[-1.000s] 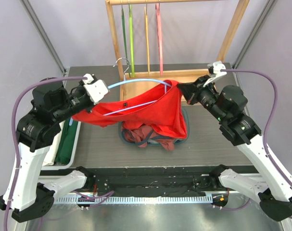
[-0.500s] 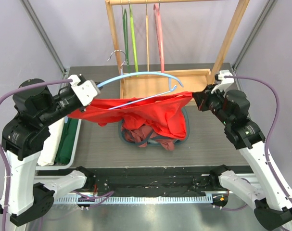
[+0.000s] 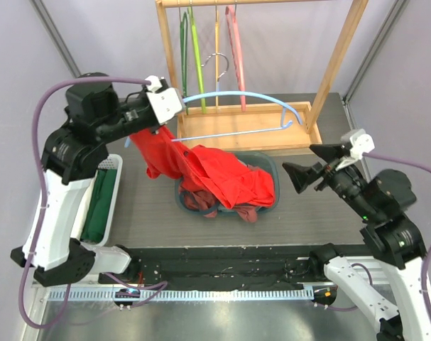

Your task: Remove the tank top from the hanger

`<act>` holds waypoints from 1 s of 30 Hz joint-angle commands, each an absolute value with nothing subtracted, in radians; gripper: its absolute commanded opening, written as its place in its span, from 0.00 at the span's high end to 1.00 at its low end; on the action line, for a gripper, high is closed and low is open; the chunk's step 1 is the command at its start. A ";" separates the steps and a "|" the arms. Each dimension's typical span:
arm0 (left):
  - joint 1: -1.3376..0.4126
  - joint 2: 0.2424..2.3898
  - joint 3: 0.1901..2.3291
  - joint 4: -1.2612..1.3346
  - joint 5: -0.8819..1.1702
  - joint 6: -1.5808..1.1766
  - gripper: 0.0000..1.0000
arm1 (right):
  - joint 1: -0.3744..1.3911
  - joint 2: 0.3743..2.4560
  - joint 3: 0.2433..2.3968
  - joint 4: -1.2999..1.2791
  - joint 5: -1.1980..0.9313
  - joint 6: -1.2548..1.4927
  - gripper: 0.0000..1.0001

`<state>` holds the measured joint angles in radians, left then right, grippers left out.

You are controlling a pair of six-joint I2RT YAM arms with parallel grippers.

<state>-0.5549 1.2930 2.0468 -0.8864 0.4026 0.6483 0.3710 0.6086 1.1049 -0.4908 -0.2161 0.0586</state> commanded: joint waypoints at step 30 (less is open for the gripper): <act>-0.588 1.230 2.045 -1.052 0.762 1.114 1.00 | 0.388 0.779 1.420 -0.634 -0.775 -0.140 0.18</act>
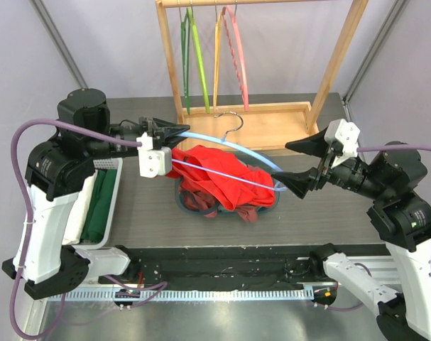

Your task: Remove the tank top from the hanger

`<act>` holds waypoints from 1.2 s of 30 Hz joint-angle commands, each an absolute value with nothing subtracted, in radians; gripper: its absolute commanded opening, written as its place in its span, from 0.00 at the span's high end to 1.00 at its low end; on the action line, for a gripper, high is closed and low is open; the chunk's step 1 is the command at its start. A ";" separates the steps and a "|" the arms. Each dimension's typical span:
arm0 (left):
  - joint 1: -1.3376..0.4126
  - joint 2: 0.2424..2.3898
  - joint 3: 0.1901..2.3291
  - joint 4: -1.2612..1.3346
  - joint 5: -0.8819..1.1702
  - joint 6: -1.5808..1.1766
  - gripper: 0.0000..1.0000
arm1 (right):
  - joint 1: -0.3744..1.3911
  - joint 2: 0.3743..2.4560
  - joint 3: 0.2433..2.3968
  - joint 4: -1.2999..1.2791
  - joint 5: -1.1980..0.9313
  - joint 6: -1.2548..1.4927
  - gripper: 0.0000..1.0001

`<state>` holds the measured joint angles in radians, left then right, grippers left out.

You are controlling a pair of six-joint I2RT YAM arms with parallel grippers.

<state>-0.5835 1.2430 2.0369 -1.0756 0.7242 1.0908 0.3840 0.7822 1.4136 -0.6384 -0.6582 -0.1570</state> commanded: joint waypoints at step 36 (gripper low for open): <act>-0.566 1.212 2.093 -0.732 0.566 0.433 0.08 | 0.388 0.654 1.307 -0.611 -0.683 -0.113 0.99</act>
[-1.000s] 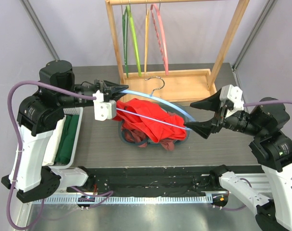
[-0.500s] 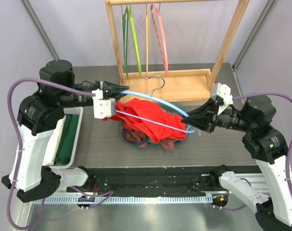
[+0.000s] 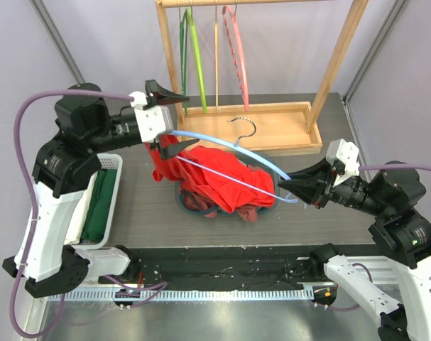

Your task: Remove the tank top from the hanger

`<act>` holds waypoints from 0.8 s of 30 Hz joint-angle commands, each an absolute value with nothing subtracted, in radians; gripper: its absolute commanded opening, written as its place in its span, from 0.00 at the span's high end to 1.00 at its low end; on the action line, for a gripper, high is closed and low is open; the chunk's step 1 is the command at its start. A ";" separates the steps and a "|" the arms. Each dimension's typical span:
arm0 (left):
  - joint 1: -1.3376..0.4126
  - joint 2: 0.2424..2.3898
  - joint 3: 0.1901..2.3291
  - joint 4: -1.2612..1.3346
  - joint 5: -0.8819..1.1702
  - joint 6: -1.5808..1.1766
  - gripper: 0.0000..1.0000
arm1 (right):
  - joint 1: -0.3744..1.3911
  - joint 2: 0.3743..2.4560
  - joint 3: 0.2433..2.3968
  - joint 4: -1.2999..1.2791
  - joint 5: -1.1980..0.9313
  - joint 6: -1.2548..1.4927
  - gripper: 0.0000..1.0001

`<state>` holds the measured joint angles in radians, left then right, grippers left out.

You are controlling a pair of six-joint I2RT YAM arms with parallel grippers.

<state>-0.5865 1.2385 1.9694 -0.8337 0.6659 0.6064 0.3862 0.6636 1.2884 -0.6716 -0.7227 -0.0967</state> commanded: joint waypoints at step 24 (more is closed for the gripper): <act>-0.359 0.801 1.255 -0.536 0.299 -0.221 0.00 | 0.388 0.615 1.336 -0.526 -0.541 -0.098 0.99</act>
